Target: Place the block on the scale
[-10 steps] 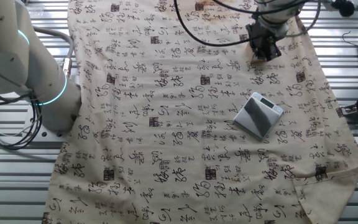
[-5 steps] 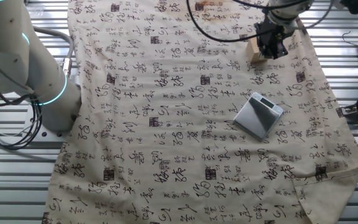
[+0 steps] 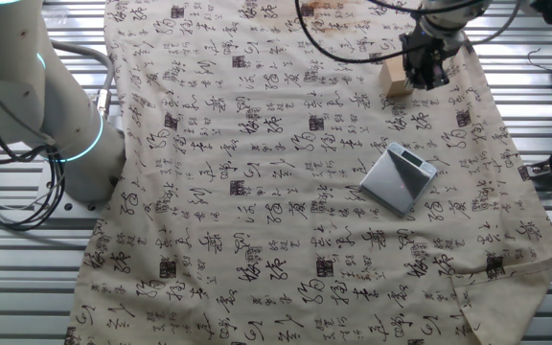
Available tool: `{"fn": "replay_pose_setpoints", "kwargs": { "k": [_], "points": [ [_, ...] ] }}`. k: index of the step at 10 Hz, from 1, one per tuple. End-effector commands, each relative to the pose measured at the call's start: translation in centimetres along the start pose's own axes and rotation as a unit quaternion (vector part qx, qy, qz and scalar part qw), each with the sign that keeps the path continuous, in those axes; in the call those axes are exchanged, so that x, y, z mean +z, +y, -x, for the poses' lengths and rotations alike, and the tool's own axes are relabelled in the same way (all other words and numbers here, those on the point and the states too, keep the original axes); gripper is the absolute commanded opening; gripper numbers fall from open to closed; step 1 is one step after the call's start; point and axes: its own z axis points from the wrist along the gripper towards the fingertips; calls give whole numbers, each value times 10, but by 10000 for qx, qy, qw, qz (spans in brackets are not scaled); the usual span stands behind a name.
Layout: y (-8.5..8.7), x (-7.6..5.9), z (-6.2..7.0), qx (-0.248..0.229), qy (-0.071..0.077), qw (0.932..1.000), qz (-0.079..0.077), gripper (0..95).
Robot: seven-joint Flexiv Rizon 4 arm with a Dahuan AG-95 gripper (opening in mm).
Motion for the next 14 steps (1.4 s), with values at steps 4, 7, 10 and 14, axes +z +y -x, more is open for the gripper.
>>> {"fn": "replay_pose_setpoints", "kwargs": {
  "k": [4, 7, 10, 14],
  "points": [
    [1, 6, 11, -5, 26, 9999, -113, 0],
    [4, 15, 27, 14, 39, 9999, -127, 0],
    [5, 15, 31, -10, 45, 9999, -126, 0],
    [5, 15, 31, -79, 57, 9999, -101, 0]
  ]
}}
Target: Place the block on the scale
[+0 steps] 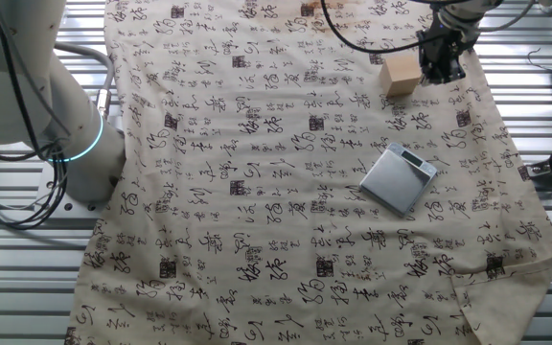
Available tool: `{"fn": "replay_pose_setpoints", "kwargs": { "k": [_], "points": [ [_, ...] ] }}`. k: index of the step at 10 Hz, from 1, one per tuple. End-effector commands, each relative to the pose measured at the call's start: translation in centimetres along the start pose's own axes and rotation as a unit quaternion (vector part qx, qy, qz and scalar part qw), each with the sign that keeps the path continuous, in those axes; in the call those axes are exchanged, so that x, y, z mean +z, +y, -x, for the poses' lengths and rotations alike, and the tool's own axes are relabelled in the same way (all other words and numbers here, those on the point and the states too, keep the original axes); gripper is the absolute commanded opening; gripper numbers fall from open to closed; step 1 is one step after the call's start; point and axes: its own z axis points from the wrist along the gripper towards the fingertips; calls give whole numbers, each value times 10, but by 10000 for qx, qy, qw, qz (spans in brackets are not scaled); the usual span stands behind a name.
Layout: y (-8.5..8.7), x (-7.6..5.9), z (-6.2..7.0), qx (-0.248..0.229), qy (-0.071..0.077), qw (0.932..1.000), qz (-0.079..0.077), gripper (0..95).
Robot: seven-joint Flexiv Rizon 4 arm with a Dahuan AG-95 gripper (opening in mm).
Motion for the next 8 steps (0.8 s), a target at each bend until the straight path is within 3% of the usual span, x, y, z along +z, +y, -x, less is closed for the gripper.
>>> {"fn": "replay_pose_setpoints", "kwargs": {
  "k": [1, 8],
  "points": [
    [0, 0, 2, -19, -11, 10000, 12, 0],
    [0, 0, 2, -44, 46, 10000, -2, 0]
  ]
}}
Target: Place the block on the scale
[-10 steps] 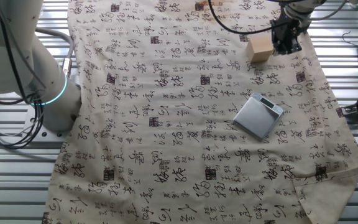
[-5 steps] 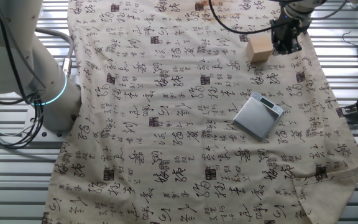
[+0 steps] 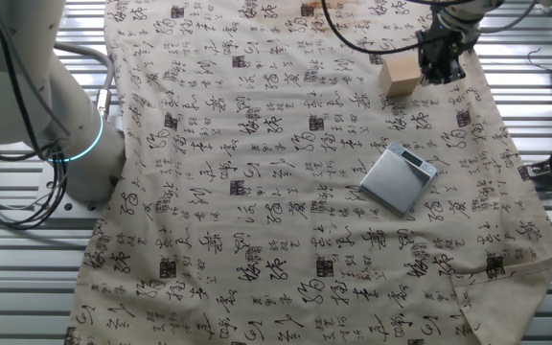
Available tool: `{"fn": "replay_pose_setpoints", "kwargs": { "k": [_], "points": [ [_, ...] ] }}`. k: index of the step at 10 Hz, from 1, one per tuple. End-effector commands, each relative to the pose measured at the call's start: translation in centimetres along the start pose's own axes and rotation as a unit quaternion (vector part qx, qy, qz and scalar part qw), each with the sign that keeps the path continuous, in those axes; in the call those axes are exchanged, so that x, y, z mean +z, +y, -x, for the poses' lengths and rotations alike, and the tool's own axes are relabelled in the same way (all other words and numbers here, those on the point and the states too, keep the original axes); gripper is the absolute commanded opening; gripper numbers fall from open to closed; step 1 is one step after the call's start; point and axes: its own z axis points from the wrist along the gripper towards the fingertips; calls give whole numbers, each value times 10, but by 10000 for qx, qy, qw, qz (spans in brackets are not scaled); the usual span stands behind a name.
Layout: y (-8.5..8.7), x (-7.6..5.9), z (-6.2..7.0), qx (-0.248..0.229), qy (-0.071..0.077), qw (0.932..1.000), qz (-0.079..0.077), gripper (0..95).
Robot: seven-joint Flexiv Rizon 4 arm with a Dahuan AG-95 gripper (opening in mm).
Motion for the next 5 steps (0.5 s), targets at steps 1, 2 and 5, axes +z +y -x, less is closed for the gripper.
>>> {"fn": "replay_pose_setpoints", "kwargs": {
  "k": [1, 2, 5],
  "points": [
    [0, 0, 1, -102, 18, 9999, 7, 0],
    [0, 0, 1, -315, 42, 9995, 7, 0],
    [0, 0, 1, -934, 185, 9954, 102, 0]
  ]
}}
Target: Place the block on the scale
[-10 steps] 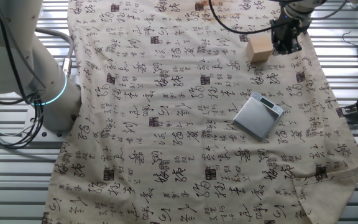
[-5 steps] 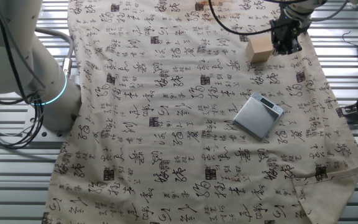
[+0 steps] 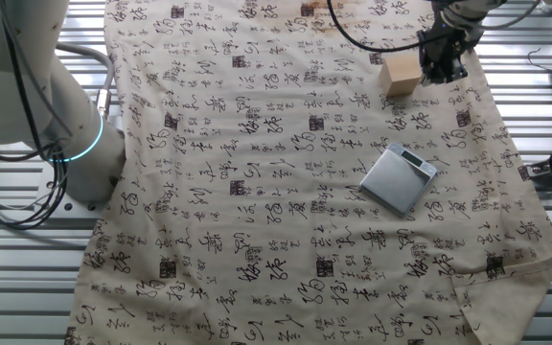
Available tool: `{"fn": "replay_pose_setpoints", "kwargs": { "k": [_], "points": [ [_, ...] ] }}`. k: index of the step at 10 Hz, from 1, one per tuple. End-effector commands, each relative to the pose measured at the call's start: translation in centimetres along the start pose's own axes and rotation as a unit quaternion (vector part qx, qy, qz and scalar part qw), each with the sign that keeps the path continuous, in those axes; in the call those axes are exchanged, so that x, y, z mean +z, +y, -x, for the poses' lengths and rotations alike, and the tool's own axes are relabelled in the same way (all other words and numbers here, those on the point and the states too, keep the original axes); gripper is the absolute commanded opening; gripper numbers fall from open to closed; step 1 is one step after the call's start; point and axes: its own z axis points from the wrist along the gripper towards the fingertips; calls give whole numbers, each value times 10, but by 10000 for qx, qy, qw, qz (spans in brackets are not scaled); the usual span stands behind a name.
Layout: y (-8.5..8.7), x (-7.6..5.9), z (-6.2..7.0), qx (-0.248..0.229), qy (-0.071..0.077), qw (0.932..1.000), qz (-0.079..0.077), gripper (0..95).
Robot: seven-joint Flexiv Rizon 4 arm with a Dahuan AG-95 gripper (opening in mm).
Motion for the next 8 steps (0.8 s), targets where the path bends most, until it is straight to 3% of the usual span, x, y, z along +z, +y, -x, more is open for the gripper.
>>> {"fn": "replay_pose_setpoints", "kwargs": {
  "k": [1, 4, 8],
  "points": [
    [1, 0, 0, -627, 87, 9979, 154, 0],
    [1, 0, 0, -634, 31, 9975, 297, 0],
    [1, 0, 0, -565, 17, 9979, 308, 0]
  ]
}}
